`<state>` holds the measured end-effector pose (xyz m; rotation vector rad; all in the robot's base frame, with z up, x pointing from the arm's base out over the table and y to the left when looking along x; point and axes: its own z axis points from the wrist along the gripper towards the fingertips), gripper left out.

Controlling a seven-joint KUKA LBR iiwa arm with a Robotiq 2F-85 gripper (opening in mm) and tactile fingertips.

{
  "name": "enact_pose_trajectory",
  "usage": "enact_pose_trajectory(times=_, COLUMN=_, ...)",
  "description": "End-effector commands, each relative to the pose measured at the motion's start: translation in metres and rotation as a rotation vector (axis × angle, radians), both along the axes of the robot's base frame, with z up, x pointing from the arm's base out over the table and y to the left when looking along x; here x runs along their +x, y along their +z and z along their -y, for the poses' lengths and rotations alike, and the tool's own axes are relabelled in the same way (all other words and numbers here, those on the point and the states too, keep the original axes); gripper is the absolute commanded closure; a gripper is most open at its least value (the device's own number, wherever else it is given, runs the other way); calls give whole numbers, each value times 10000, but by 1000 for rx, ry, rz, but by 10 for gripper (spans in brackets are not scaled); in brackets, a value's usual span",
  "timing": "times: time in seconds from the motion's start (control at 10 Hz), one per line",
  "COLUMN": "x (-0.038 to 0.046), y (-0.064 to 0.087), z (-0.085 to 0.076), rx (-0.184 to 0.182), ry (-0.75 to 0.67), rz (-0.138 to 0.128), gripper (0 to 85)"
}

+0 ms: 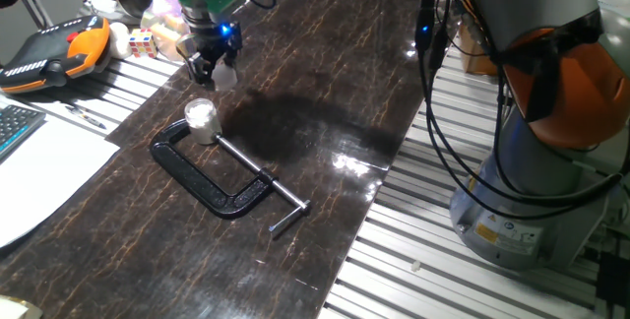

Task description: Screw the lid onto the jar

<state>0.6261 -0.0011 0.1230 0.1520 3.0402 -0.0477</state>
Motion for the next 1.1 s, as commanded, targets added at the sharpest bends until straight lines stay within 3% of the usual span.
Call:
enact_pose_trajectory(times=0.0, x=-4, y=-4, z=-17, rx=4, ry=2, rz=-2, gripper=193)
enact_pose_trajectory(times=0.3, x=-12, y=-17, z=-41, rx=16, ry=4, rz=-3, gripper=197)
enact_pose_trajectory(times=0.5, x=-12, y=-17, z=-41, rx=-27, ry=7, rz=0, gripper=197)
enact_pose_trajectory(times=1.0, x=-12, y=-17, z=-41, rx=-34, ry=-8, rz=-18, gripper=197)
